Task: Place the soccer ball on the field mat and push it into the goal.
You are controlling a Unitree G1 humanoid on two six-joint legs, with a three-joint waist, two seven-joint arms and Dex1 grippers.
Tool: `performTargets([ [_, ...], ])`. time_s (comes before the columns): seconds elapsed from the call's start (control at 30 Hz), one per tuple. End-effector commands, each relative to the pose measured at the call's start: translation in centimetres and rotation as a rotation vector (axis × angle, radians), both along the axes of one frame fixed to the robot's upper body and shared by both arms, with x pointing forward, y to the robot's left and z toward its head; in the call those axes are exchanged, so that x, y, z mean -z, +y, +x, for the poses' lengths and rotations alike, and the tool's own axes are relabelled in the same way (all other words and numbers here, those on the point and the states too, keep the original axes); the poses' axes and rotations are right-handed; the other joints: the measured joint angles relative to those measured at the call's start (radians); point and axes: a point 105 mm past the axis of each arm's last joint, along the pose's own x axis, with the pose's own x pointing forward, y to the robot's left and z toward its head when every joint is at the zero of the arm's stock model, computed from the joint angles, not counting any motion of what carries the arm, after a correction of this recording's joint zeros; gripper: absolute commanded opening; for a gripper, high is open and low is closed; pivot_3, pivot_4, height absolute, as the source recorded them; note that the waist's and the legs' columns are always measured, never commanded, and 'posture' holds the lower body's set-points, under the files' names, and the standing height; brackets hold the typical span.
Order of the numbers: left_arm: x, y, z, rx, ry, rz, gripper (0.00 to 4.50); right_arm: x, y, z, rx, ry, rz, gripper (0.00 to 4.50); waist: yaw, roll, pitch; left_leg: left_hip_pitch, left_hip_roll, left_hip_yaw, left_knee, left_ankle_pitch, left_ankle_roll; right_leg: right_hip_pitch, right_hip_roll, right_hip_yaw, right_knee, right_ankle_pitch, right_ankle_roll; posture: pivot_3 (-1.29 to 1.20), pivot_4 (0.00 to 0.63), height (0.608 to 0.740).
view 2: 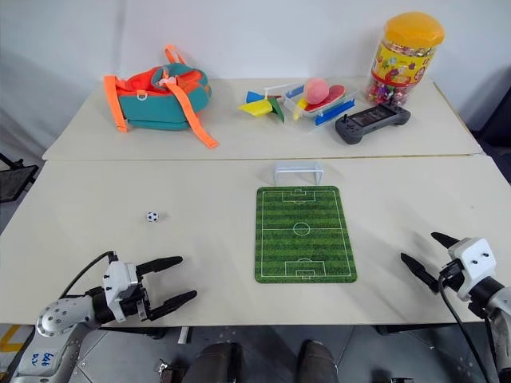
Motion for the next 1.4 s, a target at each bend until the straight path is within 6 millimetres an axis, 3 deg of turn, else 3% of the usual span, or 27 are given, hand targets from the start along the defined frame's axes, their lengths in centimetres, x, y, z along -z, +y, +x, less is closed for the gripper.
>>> performTargets([
  [0.03, -0.6, -0.4, 0.0, 0.007, -0.026, 0.004, 4.49, -0.6, -0.6, -0.4, -0.005, -0.009, -0.014, 4.5, 0.0, 0.0, 0.0, 0.0, 0.0, 0.0, 0.0, 0.0, 0.0, 0.0, 0.0, 0.0, 0.0, 0.0, 0.0, 0.0, 0.15, 0.74],
  [0.97, -4.1, -0.9, 0.4, -0.063, -0.145, -0.02, 4.49, -2.4, 0.7, -0.7, -0.104, -0.029, 0.025, 4.5, 0.008, 0.0, 0.0, 0.0, 0.0, 0.001, 0.0, 0.0, 0.0, -0.001, 0.0, 0.001, 0.0, 0.0, 0.0, 0.0, 0.15, 0.74],
  [1.13, -5.8, -0.1, 2.1, -0.149, -0.154, -0.052, 4.49, -4.3, 2.5, -1.5, -0.227, -0.096, 0.056, 4.5, 0.009, 0.0, 0.0, 0.0, 0.0, 0.001, 0.001, 0.0, 0.0, -0.001, 0.0, 0.001, 0.001, 0.0, 0.0, 0.0, 0.15, 0.74],
  [1.27, -7.2, 2.4, 5.4, -0.392, -0.16, -0.023, 4.49, -6.6, 5.1, -3.3, -0.414, -0.149, 0.136, 4.5, 0.012, 0.0, 0.0, 0.0, 0.0, 0.0, 0.001, 0.0, 0.0, -0.001, 0.0, 0.001, 0.002, 0.0, 0.0, 0.0, 0.15, 0.74],
  [1.4, -7.9, 4.0, 8.1, -0.572, -0.118, -0.039, 4.49, -7.0, 5.7, -3.3, -0.442, -0.138, 0.134, 4.5, 0.012, -0.002, 0.0, 0.0, 0.0, 0.0, 0.002, 0.0, 0.0, 0.001, 0.0, 0.001, 0.002, 0.001, 0.001, 0.0, 0.15, 0.74],
])
